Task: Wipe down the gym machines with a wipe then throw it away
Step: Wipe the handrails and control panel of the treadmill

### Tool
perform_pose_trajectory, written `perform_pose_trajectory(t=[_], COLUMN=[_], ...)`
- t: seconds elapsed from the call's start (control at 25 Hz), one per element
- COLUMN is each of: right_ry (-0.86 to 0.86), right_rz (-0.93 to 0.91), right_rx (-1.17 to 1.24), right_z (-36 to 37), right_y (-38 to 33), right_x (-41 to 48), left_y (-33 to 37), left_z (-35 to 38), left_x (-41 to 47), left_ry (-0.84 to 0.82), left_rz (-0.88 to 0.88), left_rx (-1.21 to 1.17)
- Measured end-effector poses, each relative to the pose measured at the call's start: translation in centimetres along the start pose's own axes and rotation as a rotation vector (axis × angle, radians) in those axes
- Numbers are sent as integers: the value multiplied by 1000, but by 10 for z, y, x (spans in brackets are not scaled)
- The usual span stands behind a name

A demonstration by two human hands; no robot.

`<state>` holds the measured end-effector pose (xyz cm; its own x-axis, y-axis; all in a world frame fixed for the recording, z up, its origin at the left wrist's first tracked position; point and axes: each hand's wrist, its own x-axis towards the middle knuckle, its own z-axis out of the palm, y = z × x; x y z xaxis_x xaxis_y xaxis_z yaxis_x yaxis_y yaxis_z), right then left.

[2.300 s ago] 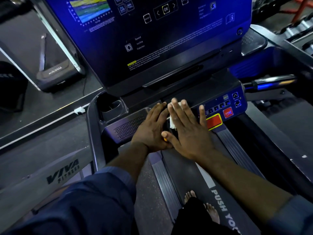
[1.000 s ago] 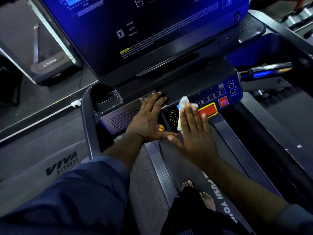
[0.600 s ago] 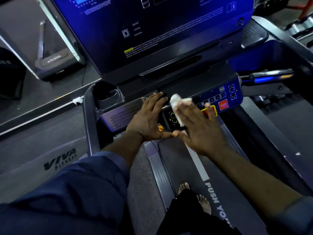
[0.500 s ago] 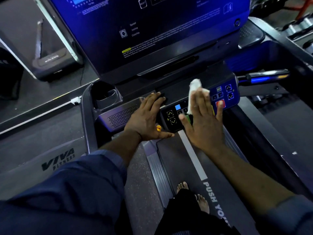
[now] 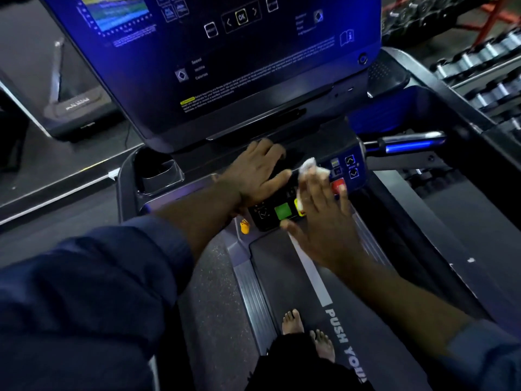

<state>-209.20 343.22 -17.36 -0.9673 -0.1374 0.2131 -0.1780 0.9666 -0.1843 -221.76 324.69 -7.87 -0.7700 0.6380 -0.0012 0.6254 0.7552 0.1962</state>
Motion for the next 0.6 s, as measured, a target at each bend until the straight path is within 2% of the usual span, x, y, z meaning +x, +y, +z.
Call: perform_pose_trajectory(t=[0.08, 0.12, 0.2, 0.24, 0.4, 0.52, 0.6], right_ry=[5, 16, 20, -11, 37, 11, -34], right_rz=[-224, -197, 46, 86, -199, -6, 22], right_rx=[-132, -149, -56, -20, -121, -60, -62], right_z=[-4, -8, -14, -14, -8, -23, -19], right_y=[26, 42, 51, 45, 33, 61, 69], right_x=[-6, -1, 11, 11, 0, 24, 10], left_y=[15, 17, 19, 18, 22, 25, 25], left_z=[14, 24, 30, 29, 22, 24, 22], left_x=[20, 27, 33, 32, 30, 29, 28], left_ry=[-12, -27, -44, -34, 25, 9, -15], left_rz=[-12, -18, -20, -29, -10, -22, -47], left_rx=[-83, -63, -71, -105, -153, -123, -98])
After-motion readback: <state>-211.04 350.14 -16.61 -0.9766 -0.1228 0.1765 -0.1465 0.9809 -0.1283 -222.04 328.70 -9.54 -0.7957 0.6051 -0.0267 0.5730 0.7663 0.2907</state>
